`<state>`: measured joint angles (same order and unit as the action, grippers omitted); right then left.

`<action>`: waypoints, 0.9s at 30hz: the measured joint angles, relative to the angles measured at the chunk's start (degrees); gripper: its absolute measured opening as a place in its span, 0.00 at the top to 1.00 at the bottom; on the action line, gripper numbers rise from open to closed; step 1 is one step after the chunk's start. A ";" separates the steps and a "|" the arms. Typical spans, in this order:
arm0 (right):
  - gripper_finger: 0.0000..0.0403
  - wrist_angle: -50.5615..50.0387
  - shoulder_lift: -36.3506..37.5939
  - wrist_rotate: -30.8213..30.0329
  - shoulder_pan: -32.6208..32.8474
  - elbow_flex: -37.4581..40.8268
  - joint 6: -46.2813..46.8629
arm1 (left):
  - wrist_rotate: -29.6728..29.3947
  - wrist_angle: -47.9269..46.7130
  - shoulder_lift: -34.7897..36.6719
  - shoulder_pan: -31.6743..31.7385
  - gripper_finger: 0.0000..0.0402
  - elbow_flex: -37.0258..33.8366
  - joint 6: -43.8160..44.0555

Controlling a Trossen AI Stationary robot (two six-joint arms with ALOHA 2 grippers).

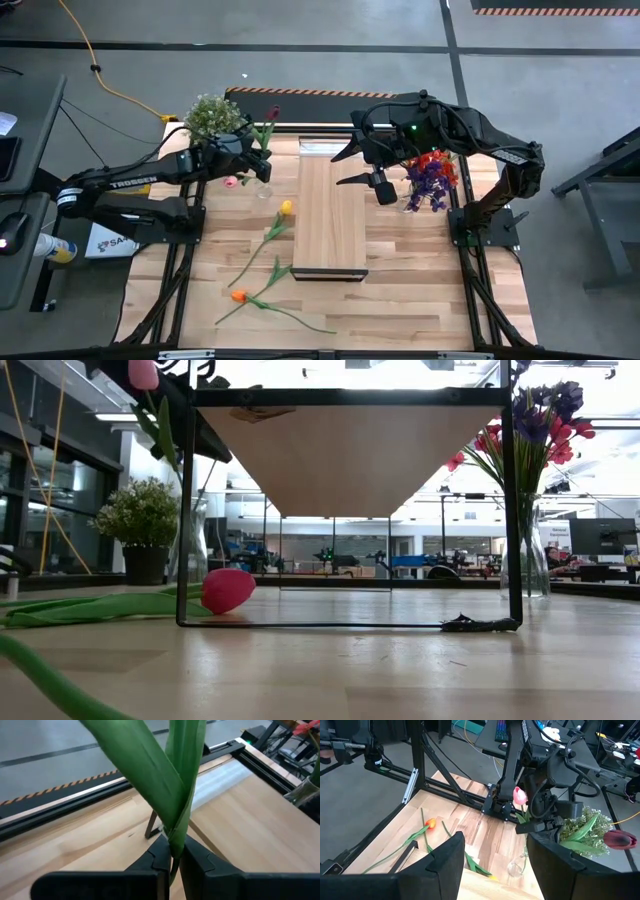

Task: Pick and place flowers into a vace then onto a shelf
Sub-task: Put the dark red tulip into the left transparent vase

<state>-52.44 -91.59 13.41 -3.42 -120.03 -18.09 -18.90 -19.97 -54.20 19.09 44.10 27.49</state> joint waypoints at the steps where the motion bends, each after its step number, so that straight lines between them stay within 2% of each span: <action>1: 0.49 0.03 0.00 0.02 0.00 0.00 0.00 | 0.01 -0.40 0.41 0.00 0.84 0.00 0.00; 8: 0.49 0.46 0.00 0.02 0.01 0.00 0.00 | -0.02 -2.04 2.70 0.00 0.84 0.00 0.00; 27: 0.50 1.72 0.00 0.02 0.00 0.00 0.00 | 0.58 -4.61 2.70 0.00 0.84 0.00 1.62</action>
<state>-50.72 -91.59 13.43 -3.42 -120.03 -18.09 -18.31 -24.58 -51.51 19.09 44.10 29.11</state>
